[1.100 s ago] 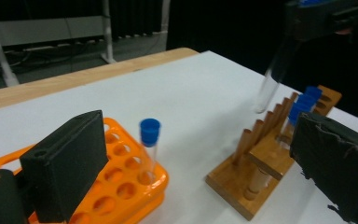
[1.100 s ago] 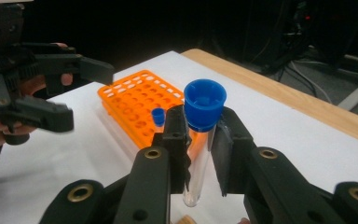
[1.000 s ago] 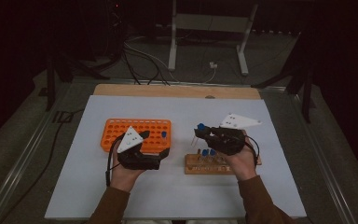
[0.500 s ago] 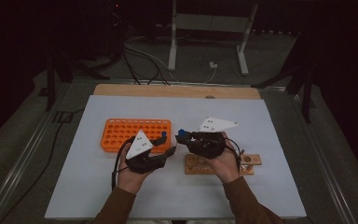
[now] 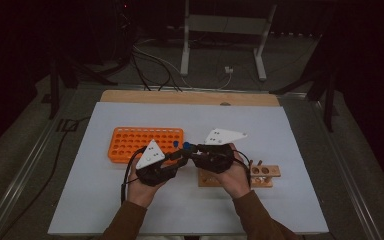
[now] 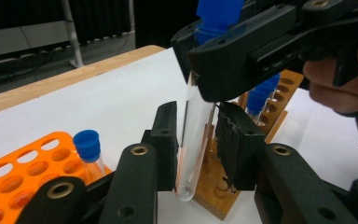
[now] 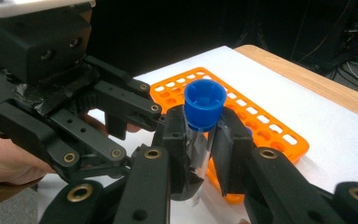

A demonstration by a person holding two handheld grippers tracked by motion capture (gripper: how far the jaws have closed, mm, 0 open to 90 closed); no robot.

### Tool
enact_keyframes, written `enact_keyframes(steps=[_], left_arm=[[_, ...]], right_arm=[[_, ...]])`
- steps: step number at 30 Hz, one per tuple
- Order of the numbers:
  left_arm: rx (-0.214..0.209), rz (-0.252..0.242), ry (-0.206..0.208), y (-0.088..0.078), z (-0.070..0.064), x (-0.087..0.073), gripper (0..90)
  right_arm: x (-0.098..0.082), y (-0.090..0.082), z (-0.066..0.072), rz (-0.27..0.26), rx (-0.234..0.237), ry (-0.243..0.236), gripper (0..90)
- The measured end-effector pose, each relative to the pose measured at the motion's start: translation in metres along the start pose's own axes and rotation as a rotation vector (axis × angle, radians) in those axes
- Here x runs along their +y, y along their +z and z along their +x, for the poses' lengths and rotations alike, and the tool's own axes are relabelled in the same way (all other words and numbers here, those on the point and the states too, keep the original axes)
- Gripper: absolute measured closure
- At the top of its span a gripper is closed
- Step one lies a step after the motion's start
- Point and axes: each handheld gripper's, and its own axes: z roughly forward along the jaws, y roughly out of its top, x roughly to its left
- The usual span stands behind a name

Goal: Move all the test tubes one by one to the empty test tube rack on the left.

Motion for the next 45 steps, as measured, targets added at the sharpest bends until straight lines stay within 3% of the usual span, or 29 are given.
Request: enact_keyframes(steps=[11,13,14,15,16,17,20,25,27,30,39,45], left_arm=[[-0.002,-0.002,0.016,0.000,-0.002,0.000,77.2],[0.008,-0.002,0.015,0.000,-0.001,0.000,77.7],[0.012,-0.001,0.011,0.000,0.000,0.000,77.7],[0.026,0.002,0.003,-0.002,0.002,-0.001,77.7],[0.026,0.002,0.003,-0.002,0.002,-0.001,77.7],[0.032,0.002,-0.001,-0.002,0.004,-0.001,77.8],[0.049,-0.002,-0.010,-0.005,0.007,-0.002,77.8],[0.079,-0.016,-0.015,-0.008,0.010,-0.002,77.8],[0.088,-0.018,-0.015,-0.008,0.011,-0.002,77.9],[0.103,-0.019,-0.016,-0.009,0.012,-0.003,77.9],[0.133,-0.034,-0.030,-0.014,0.023,-0.004,78.0],[0.165,-0.032,-0.036,-0.013,0.033,-0.007,77.9]], right_arm=[[-0.001,0.000,0.000,0.007,0.009,0.008,76.5],[-0.002,-0.001,-0.002,0.003,0.022,0.013,67.2],[-0.002,-0.001,-0.002,0.003,0.022,0.013,67.2],[-0.003,-0.003,-0.004,-0.006,0.024,0.019,58.9],[-0.003,-0.003,-0.004,-0.006,0.024,0.019,58.9],[-0.004,-0.006,-0.007,-0.015,0.034,0.029,51.5],[-0.004,-0.009,-0.010,-0.016,0.032,0.039,47.3],[-0.005,-0.020,-0.017,-0.043,-0.005,0.049,34.3],[-0.008,-0.029,-0.021,-0.061,-0.052,0.050,25.8],[-0.011,-0.037,-0.026,-0.071,-0.081,0.059,17.2],[-0.025,-0.060,-0.043,-0.078,-0.169,0.109,7.0],[-0.033,-0.073,-0.051,-0.079,-0.194,0.121,3.8]])
